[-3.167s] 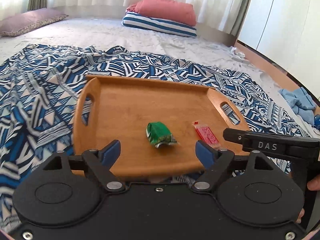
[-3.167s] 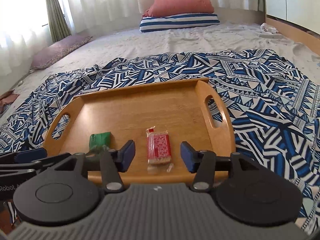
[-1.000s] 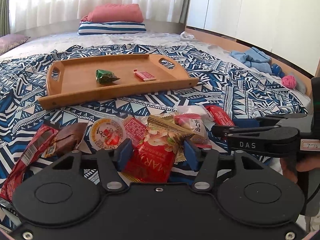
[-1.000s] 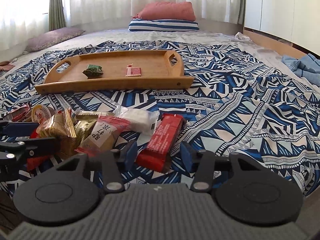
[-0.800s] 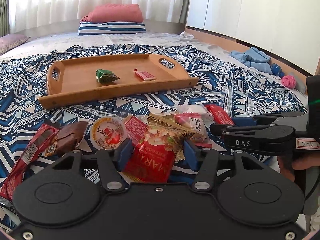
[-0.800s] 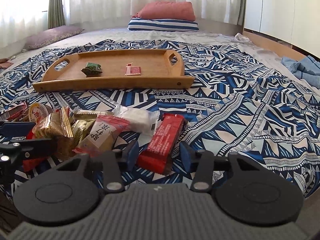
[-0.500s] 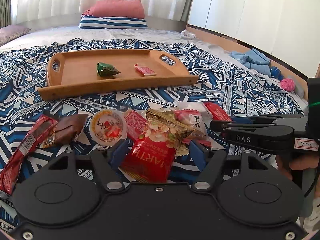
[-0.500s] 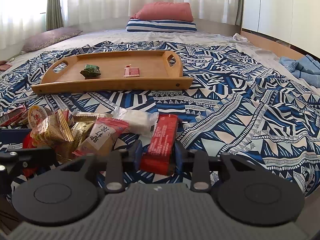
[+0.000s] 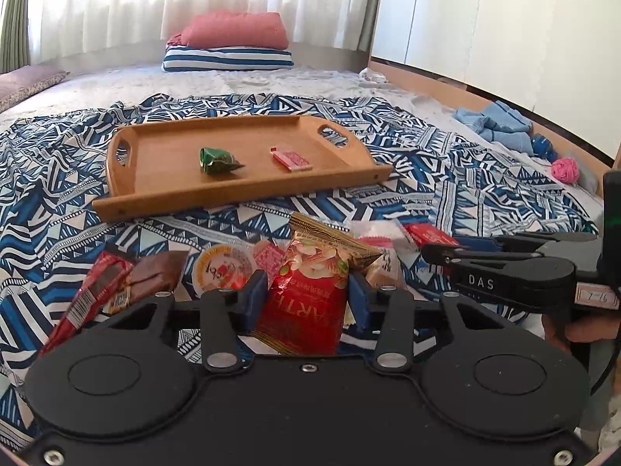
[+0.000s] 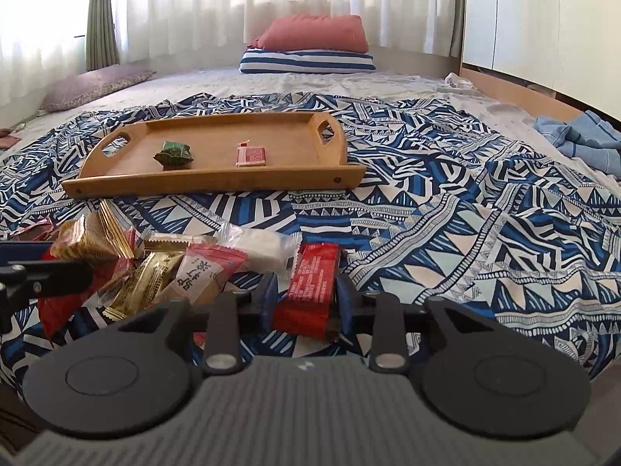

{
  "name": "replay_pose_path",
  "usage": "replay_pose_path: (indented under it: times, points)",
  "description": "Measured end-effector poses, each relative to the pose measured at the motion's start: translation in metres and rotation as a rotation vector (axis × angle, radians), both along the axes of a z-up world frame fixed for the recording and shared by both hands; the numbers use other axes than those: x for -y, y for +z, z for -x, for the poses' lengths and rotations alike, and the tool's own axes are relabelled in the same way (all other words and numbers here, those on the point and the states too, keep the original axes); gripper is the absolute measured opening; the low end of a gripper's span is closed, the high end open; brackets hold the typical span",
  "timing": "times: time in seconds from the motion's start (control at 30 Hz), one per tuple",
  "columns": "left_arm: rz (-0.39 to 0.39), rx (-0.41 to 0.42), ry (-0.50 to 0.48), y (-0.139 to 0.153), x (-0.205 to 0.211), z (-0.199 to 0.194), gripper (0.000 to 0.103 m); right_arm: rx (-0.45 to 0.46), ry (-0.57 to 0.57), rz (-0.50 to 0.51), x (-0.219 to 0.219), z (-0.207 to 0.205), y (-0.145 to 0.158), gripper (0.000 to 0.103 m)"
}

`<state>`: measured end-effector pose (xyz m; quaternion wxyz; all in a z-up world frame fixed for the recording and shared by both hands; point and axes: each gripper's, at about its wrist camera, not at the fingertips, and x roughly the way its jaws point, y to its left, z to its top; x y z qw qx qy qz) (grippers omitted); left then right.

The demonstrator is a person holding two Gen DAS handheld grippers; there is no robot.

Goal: Organize snacks
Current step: 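Grasp the red chip bag with the left gripper while the right gripper grasps a red bar, then carry the red chip bag and red bar over the wooden tray with both tools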

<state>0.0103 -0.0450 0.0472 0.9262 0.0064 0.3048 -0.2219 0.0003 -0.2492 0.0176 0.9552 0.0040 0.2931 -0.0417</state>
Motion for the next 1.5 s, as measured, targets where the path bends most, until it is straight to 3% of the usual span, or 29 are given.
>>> replay_pose_path:
  times: [0.3, 0.5, 0.53, 0.57, 0.6, 0.73, 0.77, 0.8, 1.17, 1.2, 1.23, 1.37, 1.47, 1.5]
  points:
    - [0.066, 0.003, 0.051, 0.021, -0.012, -0.014, 0.041, 0.028, -0.007, 0.028, -0.002, -0.002, 0.011, 0.031]
    - [0.074, -0.012, 0.075, 0.02, -0.019, -0.02, 0.041, -0.057, -0.042, -0.027, 0.006, -0.012, -0.006, 0.035]
    - [0.075, -0.016, 0.08, 0.019, -0.02, -0.02, 0.041, -0.06, -0.05, -0.032, 0.007, -0.013, -0.009, 0.037]
    - [0.075, -0.02, 0.084, 0.018, -0.021, -0.02, 0.041, -0.059, -0.052, -0.034, 0.007, -0.014, -0.01, 0.048]
    - [0.074, -0.022, 0.088, 0.017, -0.022, -0.02, 0.041, -0.053, -0.054, -0.033, 0.007, -0.014, -0.011, 0.052]
    - [0.068, -0.024, 0.094, 0.016, -0.025, -0.022, 0.041, -0.046, -0.065, -0.033, 0.007, -0.019, -0.012, 0.054]
    - [0.07, -0.025, 0.098, 0.016, -0.025, -0.022, 0.041, -0.048, -0.069, -0.034, 0.007, -0.021, -0.012, 0.035]
    - [0.073, -0.025, 0.101, 0.017, -0.026, -0.023, 0.041, -0.047, -0.074, -0.036, 0.007, -0.022, -0.012, 0.031]
    - [0.077, -0.002, 0.181, 0.038, -0.045, -0.058, 0.041, 0.048, -0.129, -0.057, 0.016, -0.027, 0.013, 0.026]
    - [0.081, -0.003, 0.191, 0.041, -0.047, -0.063, 0.041, 0.058, -0.127, -0.056, 0.017, -0.029, 0.018, 0.008]
    - [0.086, -0.006, 0.2, 0.043, -0.05, -0.069, 0.041, 0.065, -0.127, -0.053, 0.017, -0.031, 0.021, 0.004]
    - [0.092, -0.013, 0.243, 0.05, -0.059, -0.09, 0.041, 0.058, -0.106, -0.051, 0.02, -0.045, 0.033, 0.005]
    - [0.099, -0.008, 0.25, 0.051, -0.064, -0.096, 0.041, 0.033, -0.109, -0.059, 0.025, -0.049, 0.032, 0.019]
    - [0.1, -0.01, 0.25, 0.05, -0.064, -0.096, 0.041, 0.023, -0.109, -0.07, 0.027, -0.049, 0.029, 0.03]
